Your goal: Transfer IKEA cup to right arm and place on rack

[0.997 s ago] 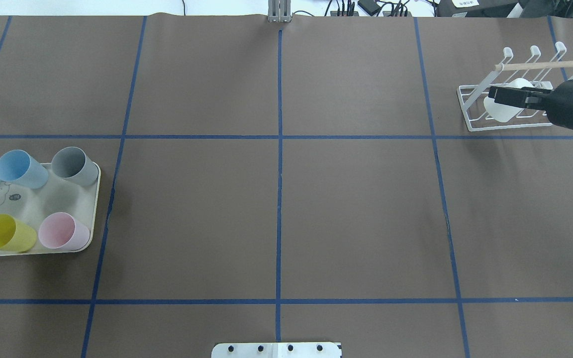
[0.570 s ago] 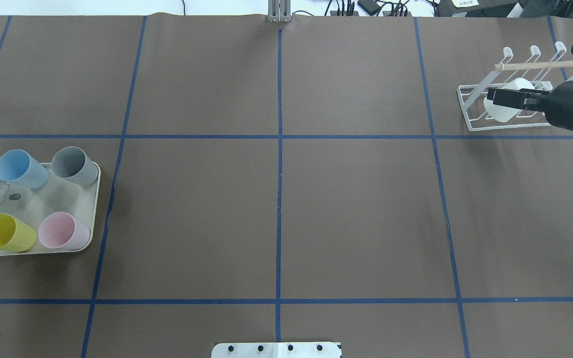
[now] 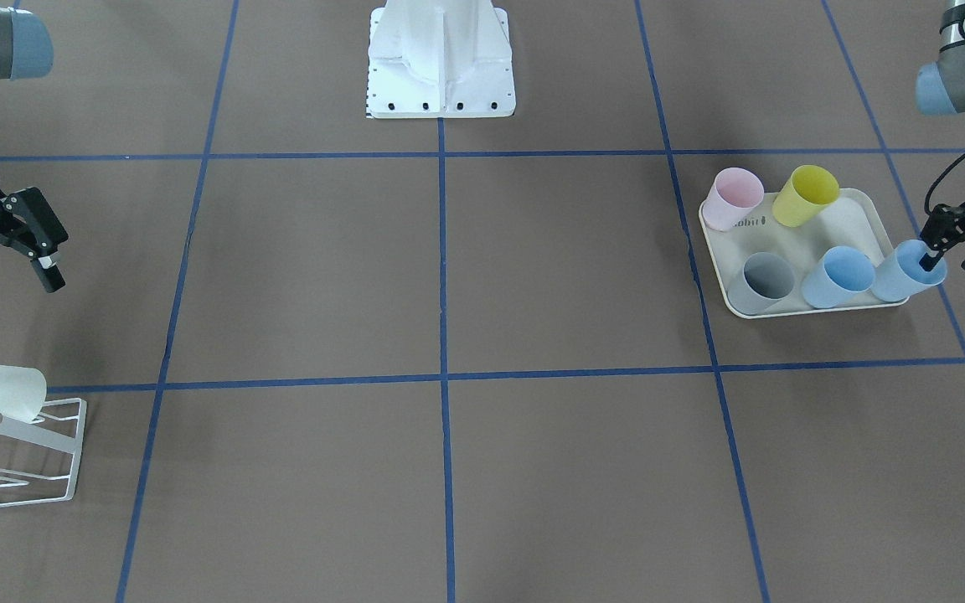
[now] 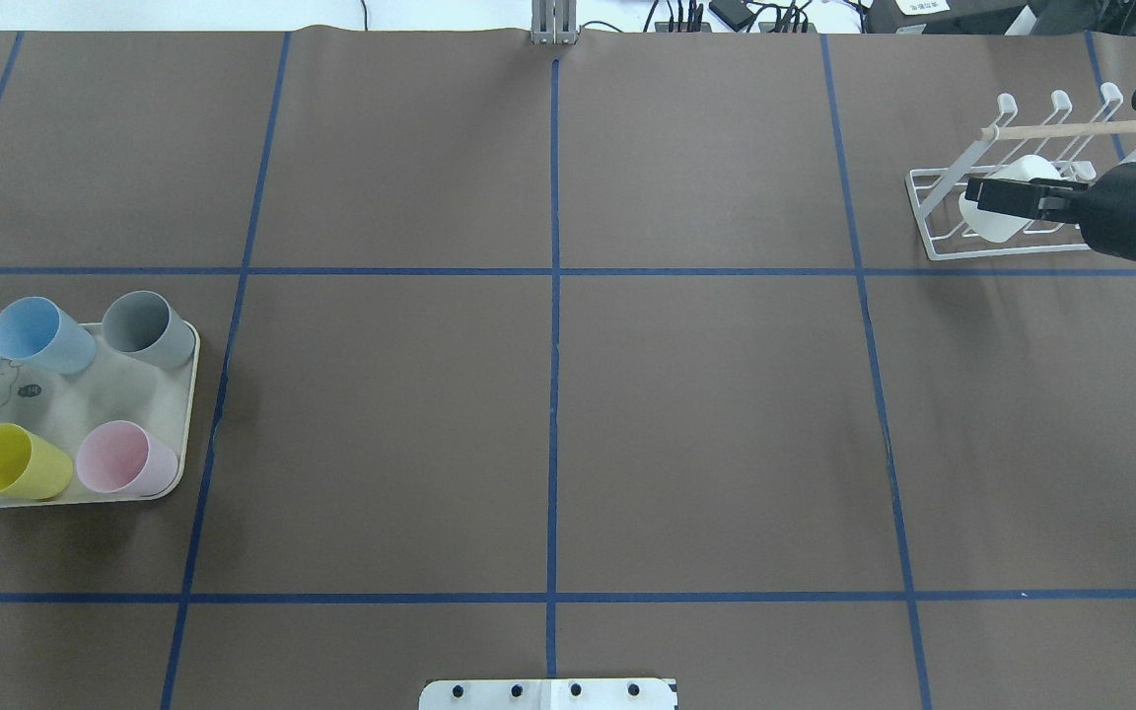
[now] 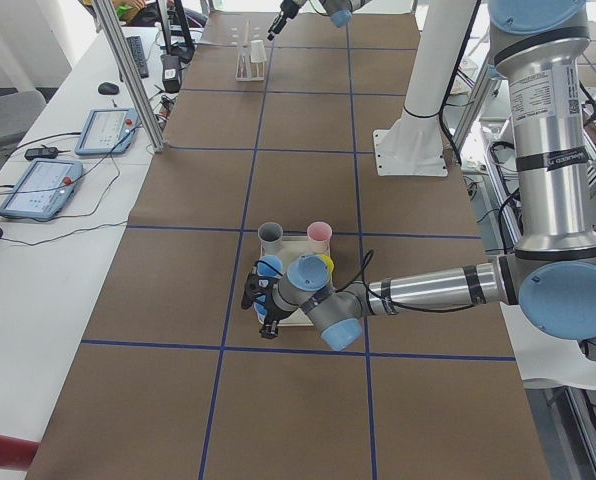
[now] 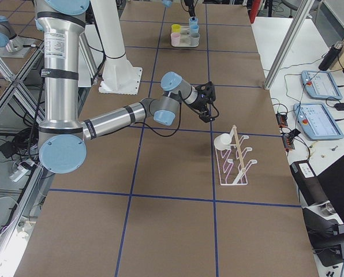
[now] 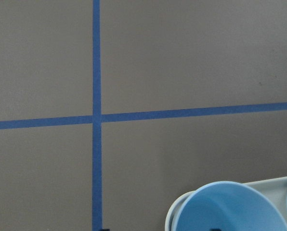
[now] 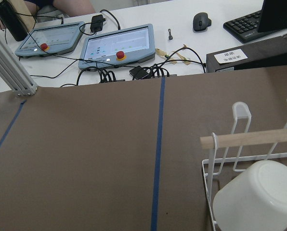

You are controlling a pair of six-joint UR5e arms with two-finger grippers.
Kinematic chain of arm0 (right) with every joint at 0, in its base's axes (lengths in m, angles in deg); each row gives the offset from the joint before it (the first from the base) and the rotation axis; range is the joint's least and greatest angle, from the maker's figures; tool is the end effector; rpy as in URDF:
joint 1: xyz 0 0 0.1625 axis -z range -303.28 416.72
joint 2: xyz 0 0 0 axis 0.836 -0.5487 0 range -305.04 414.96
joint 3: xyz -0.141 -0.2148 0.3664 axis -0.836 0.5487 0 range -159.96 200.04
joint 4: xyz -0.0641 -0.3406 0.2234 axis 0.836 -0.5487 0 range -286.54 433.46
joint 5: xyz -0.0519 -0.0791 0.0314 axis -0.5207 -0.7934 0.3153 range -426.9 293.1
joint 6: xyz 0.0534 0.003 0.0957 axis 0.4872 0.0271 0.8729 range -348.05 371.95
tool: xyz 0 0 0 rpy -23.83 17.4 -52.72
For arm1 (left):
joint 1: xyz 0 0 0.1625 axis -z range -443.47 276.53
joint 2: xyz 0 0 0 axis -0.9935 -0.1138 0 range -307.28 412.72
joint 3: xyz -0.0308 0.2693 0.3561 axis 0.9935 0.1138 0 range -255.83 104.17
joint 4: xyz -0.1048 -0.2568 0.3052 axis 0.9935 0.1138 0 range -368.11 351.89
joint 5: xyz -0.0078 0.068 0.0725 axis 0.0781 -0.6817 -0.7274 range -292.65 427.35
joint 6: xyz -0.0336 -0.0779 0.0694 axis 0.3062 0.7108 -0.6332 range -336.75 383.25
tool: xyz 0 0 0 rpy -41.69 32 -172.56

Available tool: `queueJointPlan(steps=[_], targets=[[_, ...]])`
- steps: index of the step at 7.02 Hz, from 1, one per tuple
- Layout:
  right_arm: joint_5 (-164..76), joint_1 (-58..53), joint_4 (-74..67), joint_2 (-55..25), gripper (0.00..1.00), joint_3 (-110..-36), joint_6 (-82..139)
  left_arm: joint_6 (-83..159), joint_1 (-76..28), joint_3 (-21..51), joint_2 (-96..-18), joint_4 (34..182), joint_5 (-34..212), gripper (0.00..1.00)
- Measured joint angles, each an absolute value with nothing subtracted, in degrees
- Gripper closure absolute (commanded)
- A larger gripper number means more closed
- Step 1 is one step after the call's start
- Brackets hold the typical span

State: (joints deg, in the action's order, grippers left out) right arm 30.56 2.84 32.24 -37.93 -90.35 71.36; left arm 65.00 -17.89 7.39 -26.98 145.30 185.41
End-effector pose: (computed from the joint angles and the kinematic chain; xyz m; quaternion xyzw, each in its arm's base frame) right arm -0.1922 -0.4653 0.4446 0.3264 -0.4405 0.1338 0.8255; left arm 0.1042 -0.4270 0.7121 0.1982 0.3951 -0.0401 0.8961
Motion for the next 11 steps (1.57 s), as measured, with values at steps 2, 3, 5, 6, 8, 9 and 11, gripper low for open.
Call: queueJointPlan(steps=[2,3,5,6,8,9,11], targets=[[30.6,2.8,32.2,-37.9,0.00,-90.3,71.4,66.0,-17.9,7.3,-27.4,145.3,185.5,1.00],[30.6,2.8,32.2,-37.9,0.00,-90.3,71.4,66.4,-18.0,7.2,-27.4,145.4,185.5,1.00],[30.6,2.8,32.2,-37.9,0.00,-90.3,71.4,66.5,-18.0,7.4,-27.4,145.4,185.5,1.00],[30.6,2.9,32.2,-37.8,0.00,-90.3,71.4,66.5,-18.0,8.0,-27.4,145.2,185.9,1.00],[30.6,2.9,32.2,-37.7,0.00,-90.4,71.4,66.3,-15.5,12.1,-27.0,144.3,190.4,1.00],[30.6,2.9,32.1,-37.5,0.00,-90.4,71.4,66.1,-11.9,15.0,-26.7,143.9,192.7,1.00],[30.6,3.0,32.1,-37.2,0.00,-90.2,72.0,66.6,-6.6,20.8,-26.7,139.8,194.5,1.00]])
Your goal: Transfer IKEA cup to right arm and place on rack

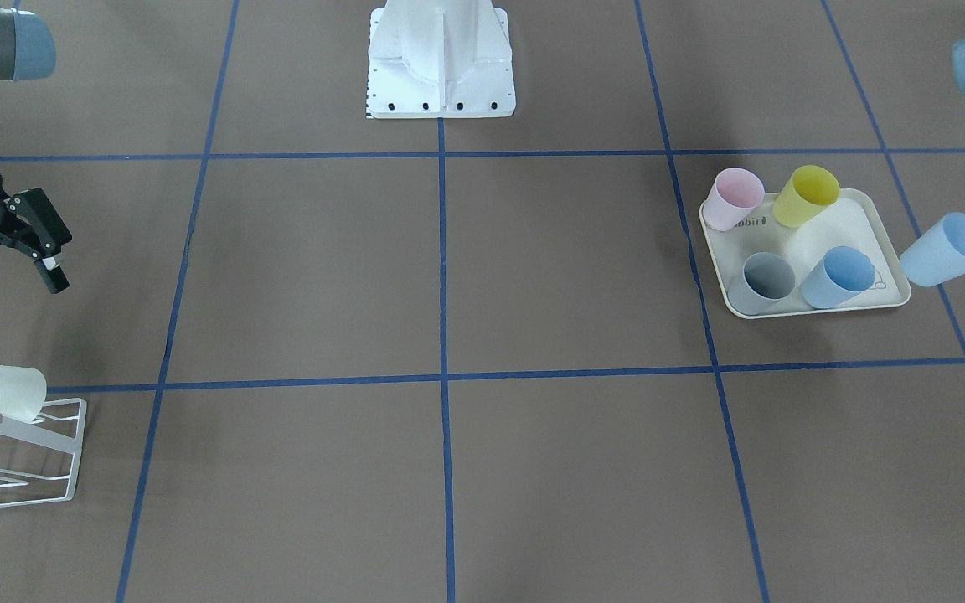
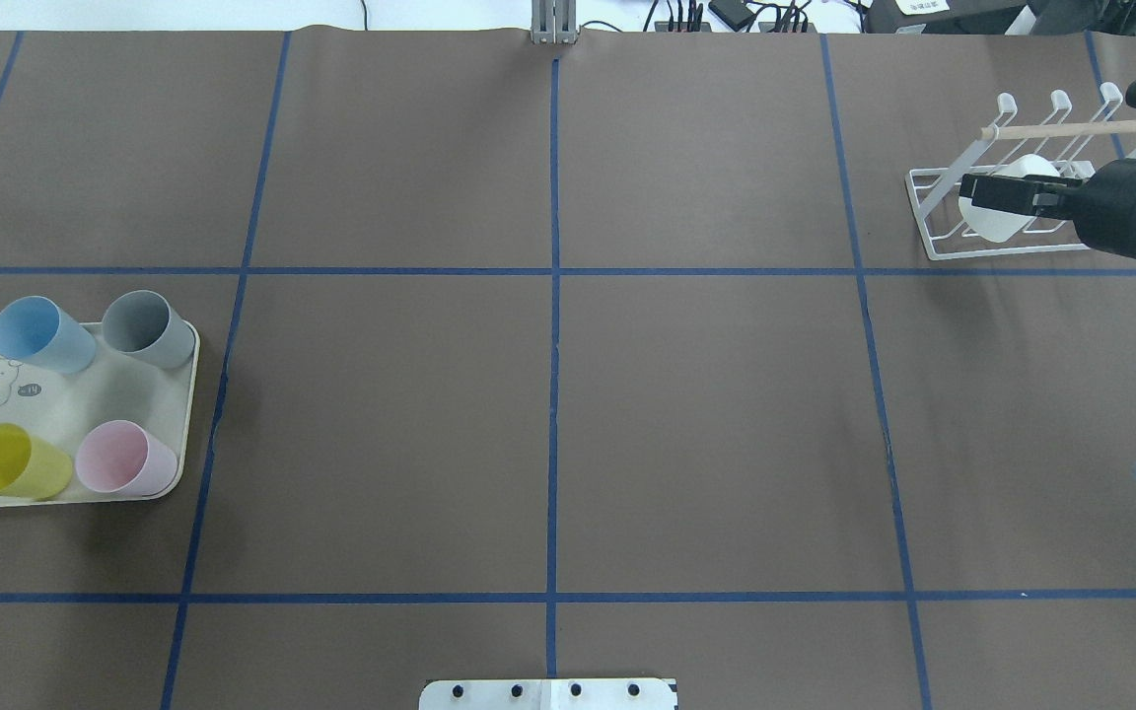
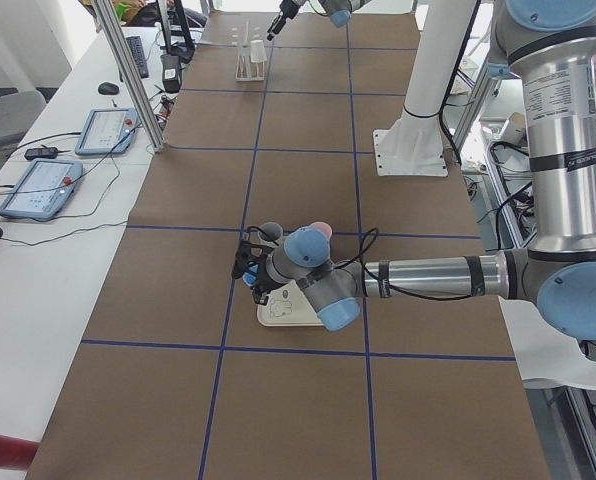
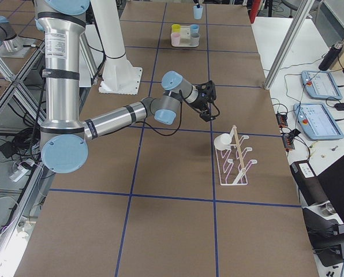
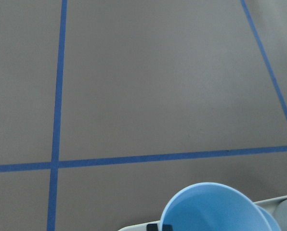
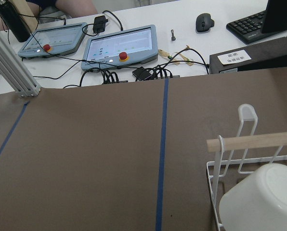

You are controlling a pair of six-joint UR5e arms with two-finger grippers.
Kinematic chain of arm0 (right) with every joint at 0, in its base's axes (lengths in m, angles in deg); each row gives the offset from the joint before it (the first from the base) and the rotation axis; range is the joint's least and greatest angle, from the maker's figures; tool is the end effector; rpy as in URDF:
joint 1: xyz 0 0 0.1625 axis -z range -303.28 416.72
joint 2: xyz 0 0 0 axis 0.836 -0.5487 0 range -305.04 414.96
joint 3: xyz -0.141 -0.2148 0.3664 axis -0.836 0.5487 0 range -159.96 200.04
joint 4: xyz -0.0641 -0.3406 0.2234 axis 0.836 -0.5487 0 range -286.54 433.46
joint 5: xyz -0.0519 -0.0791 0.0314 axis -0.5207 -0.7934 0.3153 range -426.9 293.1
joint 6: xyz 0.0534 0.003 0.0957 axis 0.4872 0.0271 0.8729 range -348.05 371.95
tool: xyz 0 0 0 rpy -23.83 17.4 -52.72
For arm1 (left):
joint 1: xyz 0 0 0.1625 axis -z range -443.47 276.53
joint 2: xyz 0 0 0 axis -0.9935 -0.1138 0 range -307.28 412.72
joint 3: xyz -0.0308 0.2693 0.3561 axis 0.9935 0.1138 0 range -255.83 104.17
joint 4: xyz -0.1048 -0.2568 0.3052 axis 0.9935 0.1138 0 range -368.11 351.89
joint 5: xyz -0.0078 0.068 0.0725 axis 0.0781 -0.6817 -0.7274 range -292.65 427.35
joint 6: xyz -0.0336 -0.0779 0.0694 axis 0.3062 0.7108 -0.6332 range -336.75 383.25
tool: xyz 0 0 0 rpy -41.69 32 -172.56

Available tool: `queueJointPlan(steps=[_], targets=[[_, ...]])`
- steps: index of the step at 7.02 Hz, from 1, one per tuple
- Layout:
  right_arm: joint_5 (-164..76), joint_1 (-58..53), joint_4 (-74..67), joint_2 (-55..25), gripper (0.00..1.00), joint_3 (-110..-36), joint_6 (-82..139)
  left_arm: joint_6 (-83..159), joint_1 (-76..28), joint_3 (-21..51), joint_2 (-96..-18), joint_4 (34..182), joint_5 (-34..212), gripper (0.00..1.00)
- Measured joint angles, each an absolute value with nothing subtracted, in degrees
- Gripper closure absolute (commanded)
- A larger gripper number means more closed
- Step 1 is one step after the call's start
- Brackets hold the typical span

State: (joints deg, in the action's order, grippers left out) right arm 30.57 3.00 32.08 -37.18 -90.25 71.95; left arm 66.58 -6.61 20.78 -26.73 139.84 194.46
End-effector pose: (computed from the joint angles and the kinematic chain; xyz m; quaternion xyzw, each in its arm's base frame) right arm -0.1959 -0.4681 0.4395 0.3260 -0.4452 0.1362 0.8228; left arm 0.0339 -0.4406 0.6000 0.2452 0.4535 -0.0805 0.8531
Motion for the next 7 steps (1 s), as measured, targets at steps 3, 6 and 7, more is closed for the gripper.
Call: queueJointPlan(steps=[3,6,7], targets=[[30.5,4.6,32.0,-35.6,0.00,-90.3,76.8,71.9,-5.5,31.2,-30.3,128.0,197.5,1.00],[30.4,7.8,32.1,-32.1,0.00,-90.5,84.2,83.0,-10.9,35.2,-36.2,127.0,200.6,1.00],[30.4,9.0,32.1,-30.0,0.00,-90.5,87.6,87.8,-14.3,35.9,-38.7,127.8,200.5,1.00]])
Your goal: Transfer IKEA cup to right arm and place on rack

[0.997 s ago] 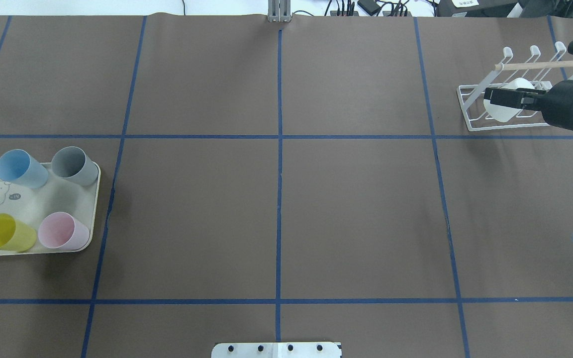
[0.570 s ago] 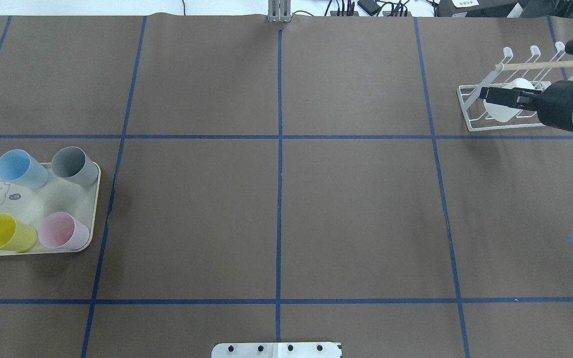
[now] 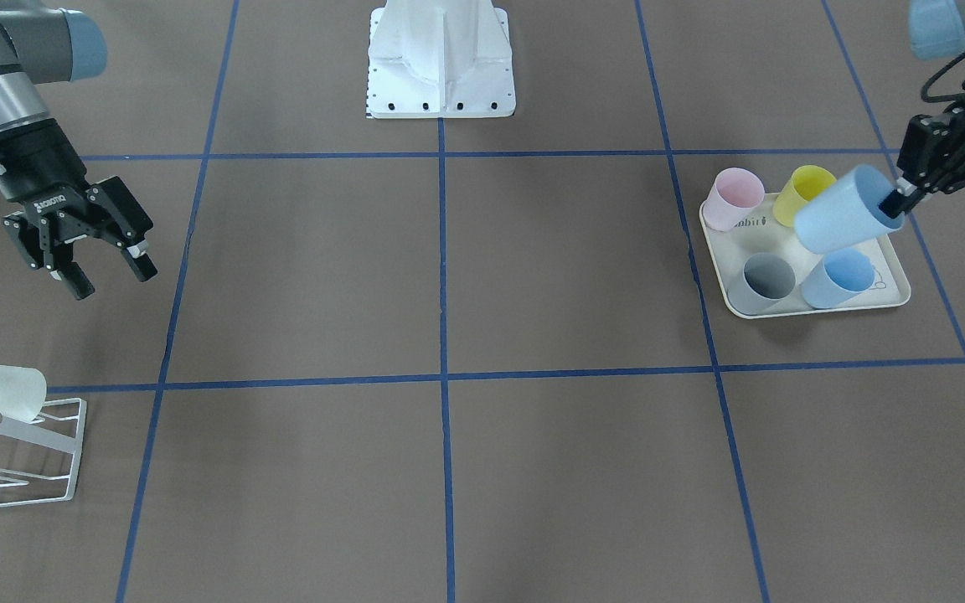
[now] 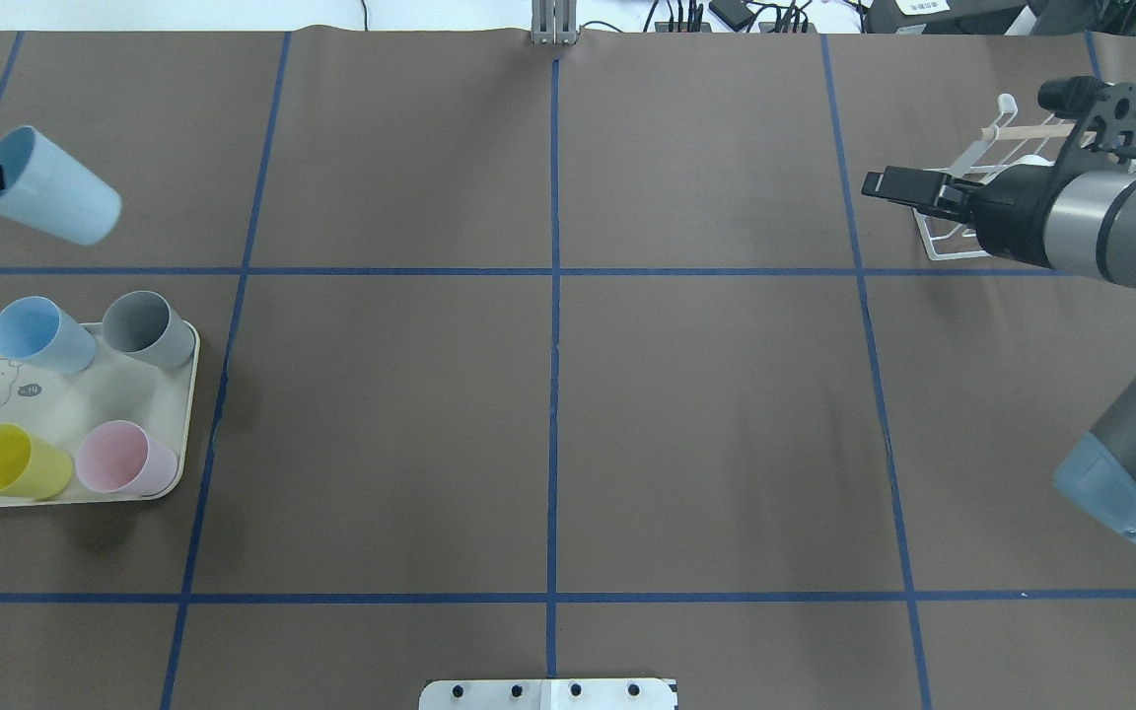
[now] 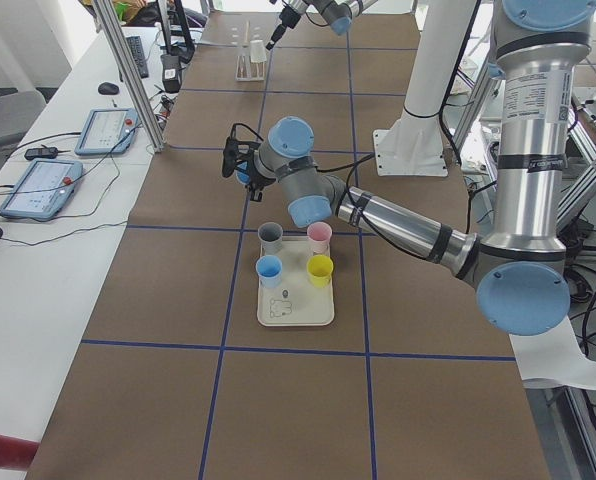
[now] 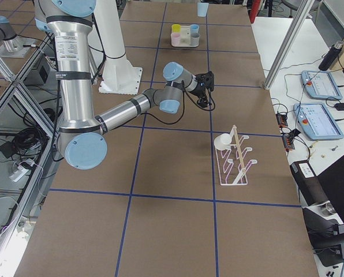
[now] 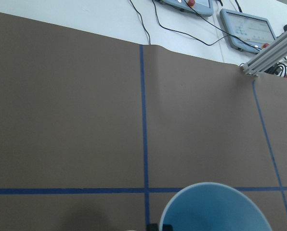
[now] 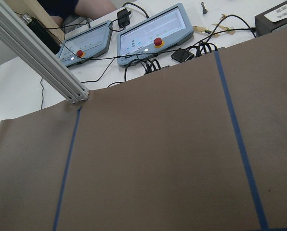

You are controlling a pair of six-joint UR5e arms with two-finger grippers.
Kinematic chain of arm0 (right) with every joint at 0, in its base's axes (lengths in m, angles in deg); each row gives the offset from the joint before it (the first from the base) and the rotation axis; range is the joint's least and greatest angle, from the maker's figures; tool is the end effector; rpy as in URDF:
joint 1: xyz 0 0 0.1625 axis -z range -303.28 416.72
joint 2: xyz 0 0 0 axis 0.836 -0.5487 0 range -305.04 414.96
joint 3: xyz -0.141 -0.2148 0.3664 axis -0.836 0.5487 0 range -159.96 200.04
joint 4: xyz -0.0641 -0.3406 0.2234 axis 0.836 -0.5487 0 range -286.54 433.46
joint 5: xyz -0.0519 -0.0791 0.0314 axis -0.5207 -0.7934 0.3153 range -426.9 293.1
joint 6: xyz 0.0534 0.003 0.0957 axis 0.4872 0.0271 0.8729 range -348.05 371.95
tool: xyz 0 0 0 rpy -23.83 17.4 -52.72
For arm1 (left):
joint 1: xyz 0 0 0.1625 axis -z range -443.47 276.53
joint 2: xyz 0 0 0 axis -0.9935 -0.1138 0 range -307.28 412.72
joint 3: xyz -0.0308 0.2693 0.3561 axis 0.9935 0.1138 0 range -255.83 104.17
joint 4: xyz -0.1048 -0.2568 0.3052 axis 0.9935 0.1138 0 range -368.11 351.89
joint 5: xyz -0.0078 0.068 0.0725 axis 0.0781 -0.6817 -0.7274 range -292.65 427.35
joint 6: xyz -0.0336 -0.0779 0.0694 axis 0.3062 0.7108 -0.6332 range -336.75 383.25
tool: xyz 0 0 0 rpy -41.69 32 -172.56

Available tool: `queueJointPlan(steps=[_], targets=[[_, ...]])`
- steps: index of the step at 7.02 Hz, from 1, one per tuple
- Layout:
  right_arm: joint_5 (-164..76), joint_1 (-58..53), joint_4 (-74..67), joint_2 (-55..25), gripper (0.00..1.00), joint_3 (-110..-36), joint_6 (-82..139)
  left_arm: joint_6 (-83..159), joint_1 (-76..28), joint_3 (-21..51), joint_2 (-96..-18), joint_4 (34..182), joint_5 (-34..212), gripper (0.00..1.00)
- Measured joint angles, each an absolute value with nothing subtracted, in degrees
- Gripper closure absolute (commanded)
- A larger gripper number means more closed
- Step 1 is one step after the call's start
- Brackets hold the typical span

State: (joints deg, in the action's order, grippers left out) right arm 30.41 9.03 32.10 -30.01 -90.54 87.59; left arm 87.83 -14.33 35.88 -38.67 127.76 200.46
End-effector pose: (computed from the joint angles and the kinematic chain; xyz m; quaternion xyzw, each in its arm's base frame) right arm -0.2637 -0.4670 0.3732 0.2670 -0.5423 0.1913 0.7733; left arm 0.1165 -0.4696 0.3924 0.1815 0.5798 -0.0924 0.7889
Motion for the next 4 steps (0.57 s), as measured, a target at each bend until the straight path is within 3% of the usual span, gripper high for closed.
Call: queueJointPlan(steps=[4], targets=[[30.5,14.1,32.0,-18.7,0.01,-90.6,104.5,111.1,-28.1,34.7,-48.0,136.5,196.7,1.00]])
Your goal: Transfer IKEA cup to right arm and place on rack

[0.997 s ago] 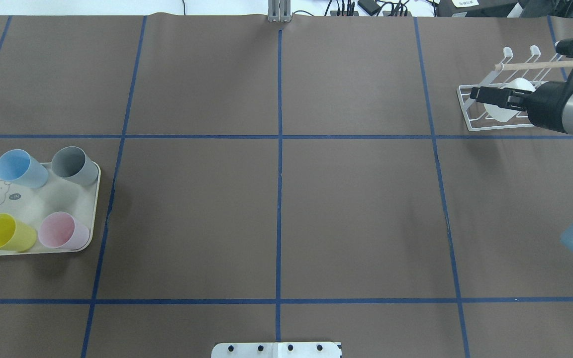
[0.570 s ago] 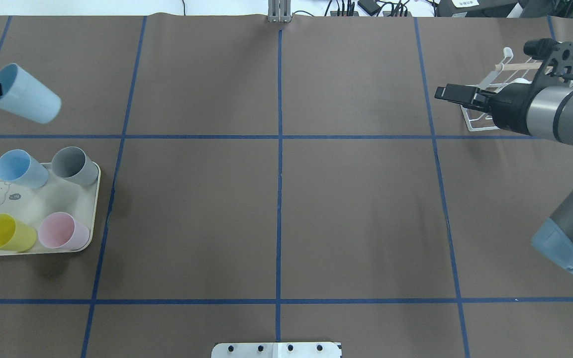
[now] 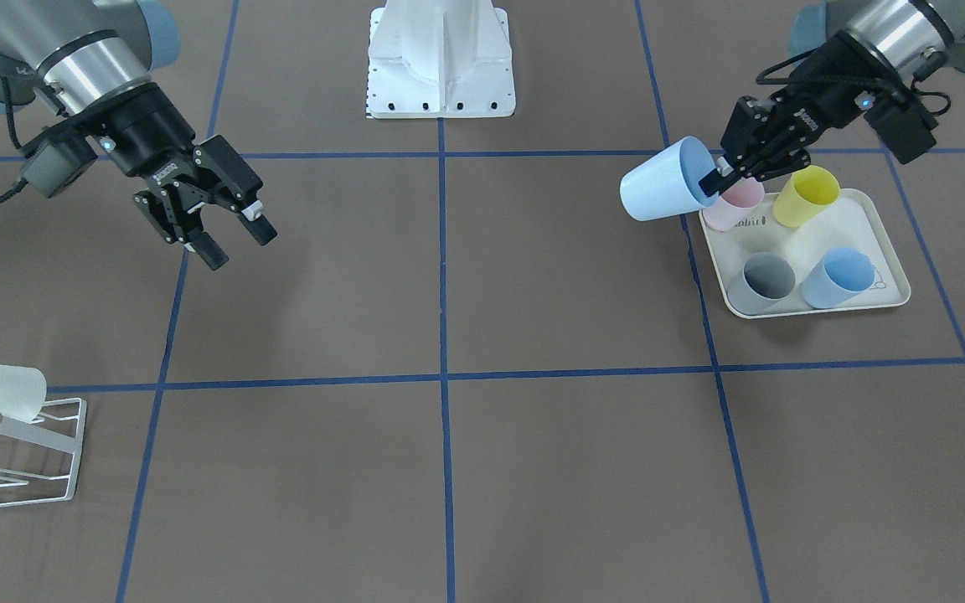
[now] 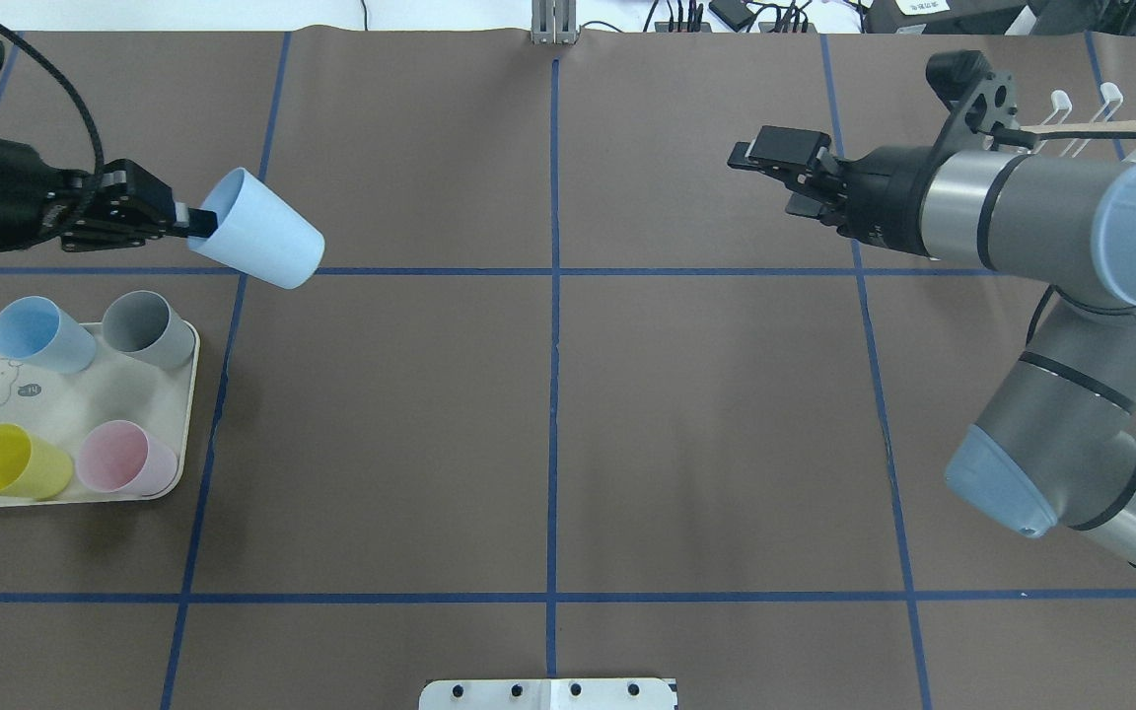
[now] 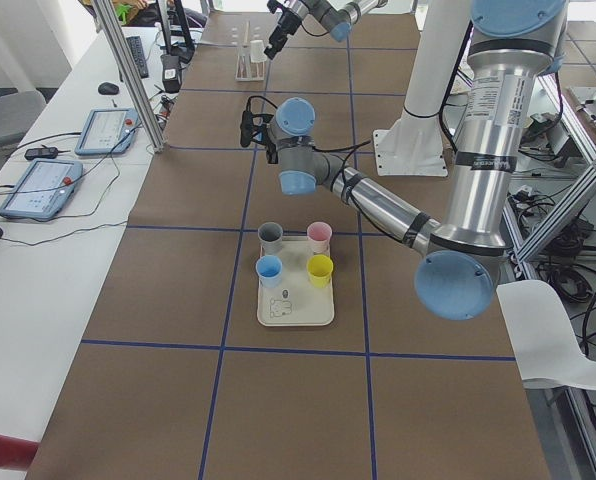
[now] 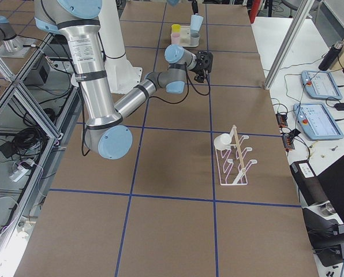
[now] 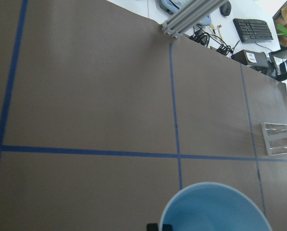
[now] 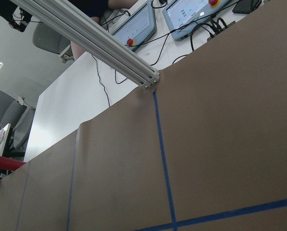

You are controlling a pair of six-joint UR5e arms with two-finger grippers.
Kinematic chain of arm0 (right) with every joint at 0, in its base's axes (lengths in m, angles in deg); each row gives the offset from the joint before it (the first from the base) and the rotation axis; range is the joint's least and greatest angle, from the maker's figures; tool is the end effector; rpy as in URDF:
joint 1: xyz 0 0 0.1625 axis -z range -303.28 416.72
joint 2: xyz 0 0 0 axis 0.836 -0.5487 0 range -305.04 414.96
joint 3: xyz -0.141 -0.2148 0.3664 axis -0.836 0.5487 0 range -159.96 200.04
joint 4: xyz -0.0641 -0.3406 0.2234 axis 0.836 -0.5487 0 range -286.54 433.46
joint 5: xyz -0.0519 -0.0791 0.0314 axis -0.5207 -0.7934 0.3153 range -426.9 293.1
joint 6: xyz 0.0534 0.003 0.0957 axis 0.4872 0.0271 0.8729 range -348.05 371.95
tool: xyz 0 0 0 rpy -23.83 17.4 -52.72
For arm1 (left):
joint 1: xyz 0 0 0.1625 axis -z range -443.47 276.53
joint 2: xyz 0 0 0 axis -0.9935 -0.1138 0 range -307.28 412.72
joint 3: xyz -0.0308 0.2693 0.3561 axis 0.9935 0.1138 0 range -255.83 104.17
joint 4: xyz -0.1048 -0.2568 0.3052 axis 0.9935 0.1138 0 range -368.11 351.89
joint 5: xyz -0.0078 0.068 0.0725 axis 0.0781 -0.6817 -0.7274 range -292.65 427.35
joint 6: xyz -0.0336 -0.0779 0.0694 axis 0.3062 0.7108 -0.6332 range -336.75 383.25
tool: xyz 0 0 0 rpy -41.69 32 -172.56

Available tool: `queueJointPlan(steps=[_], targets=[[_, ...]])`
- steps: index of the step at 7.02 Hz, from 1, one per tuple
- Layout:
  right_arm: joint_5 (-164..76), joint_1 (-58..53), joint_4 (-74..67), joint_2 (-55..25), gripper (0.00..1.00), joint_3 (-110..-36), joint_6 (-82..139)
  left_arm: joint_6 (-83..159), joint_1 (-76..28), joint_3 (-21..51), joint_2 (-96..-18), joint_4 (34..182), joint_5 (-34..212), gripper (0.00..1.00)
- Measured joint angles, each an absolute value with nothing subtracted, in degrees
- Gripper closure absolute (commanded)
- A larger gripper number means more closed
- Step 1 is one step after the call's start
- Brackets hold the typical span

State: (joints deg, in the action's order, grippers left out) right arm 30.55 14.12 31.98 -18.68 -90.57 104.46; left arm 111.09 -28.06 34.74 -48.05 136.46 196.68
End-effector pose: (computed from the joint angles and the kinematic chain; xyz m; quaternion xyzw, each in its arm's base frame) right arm -0.3272 -0.4626 0.2664 0.1874 -0.6526 0.2404 0.6937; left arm 0.2363 -0.4549 0.3057 0.0931 0.6810 -0.1039 0.7188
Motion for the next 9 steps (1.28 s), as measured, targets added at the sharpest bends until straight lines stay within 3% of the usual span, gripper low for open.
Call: queueJointPlan(steps=[2,5,9], targets=[[30.5,16.0,32.1,-15.1,0.01,-90.6,109.5,125.6,-32.2,31.4,-54.9,140.2,194.5,1.00],[30.8,16.4,32.8,-9.4,0.01,-90.6,121.7,148.2,-39.7,24.7,-60.6,163.9,179.3,1.00],[36.8,16.1,42.2,-6.2,0.02,-90.8,134.3,160.5,-43.7,17.7,-61.8,186.6,171.4,1.00]])
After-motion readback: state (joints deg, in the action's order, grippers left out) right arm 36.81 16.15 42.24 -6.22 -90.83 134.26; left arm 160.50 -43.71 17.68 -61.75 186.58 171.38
